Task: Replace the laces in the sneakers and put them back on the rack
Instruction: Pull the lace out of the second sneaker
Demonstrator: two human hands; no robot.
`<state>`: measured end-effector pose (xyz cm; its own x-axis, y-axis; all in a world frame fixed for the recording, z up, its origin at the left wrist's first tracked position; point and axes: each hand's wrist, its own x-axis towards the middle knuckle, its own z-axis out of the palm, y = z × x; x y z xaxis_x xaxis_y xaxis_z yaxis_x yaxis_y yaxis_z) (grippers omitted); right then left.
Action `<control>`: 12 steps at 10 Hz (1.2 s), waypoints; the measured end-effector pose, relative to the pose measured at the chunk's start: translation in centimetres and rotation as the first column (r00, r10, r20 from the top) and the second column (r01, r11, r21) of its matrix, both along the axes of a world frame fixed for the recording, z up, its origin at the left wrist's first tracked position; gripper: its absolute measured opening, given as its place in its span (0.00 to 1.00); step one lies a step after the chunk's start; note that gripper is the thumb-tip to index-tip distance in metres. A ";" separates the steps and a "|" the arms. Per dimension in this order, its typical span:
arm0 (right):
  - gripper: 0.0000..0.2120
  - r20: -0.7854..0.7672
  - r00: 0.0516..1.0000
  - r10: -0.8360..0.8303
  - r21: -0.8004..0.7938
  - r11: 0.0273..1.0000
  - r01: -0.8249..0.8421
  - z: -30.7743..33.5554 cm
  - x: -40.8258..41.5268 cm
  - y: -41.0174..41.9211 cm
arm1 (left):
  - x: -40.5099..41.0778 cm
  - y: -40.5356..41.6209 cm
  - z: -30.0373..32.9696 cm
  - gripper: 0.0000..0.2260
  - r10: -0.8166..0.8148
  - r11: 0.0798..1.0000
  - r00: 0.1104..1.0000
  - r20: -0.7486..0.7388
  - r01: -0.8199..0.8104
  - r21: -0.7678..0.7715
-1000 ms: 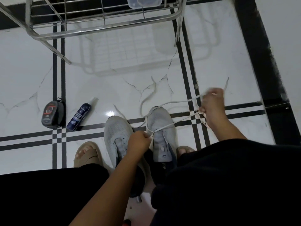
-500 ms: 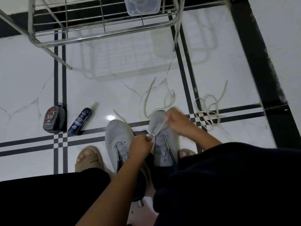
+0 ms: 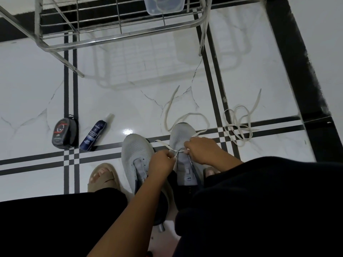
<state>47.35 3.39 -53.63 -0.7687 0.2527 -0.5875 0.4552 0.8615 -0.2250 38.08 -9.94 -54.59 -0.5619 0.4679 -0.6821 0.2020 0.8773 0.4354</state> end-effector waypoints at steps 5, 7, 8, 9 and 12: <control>0.12 0.223 0.865 -0.450 -0.440 0.745 0.501 5.2 0.4 2.5 | -0.1 0.9 0.3 0.12 -0.053 0.998 0.999 0.009 0.053 -0.033; 0.10 0.320 0.890 -0.326 -0.898 0.197 0.395 12.4 0.7 5.1 | -0.3 5.5 2.7 0.24 -0.484 0.794 0.861 -0.154 0.506 0.336; 0.09 0.255 0.317 -0.913 -0.949 -0.174 0.263 12.3 2.1 8.5 | -0.5 6.9 6.1 0.10 -0.408 0.860 0.892 0.195 0.303 0.409; 0.12 -0.014 -0.208 -0.978 -0.926 -0.066 0.372 10.6 4.0 11.1 | -0.8 7.5 9.1 0.11 -0.182 0.872 0.849 0.497 -0.094 0.481; 0.13 0.185 0.621 -0.761 -0.851 0.192 0.489 8.5 3.9 5.2 | -4.0 10.0 12.8 0.08 0.326 0.542 0.561 0.761 -0.771 0.335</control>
<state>51.25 8.58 -45.12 -0.7137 0.2703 -0.6462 0.5663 -0.3202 -0.7594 34.09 0.09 -41.77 -0.4687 0.5987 -0.6495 -0.6949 0.2040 0.6896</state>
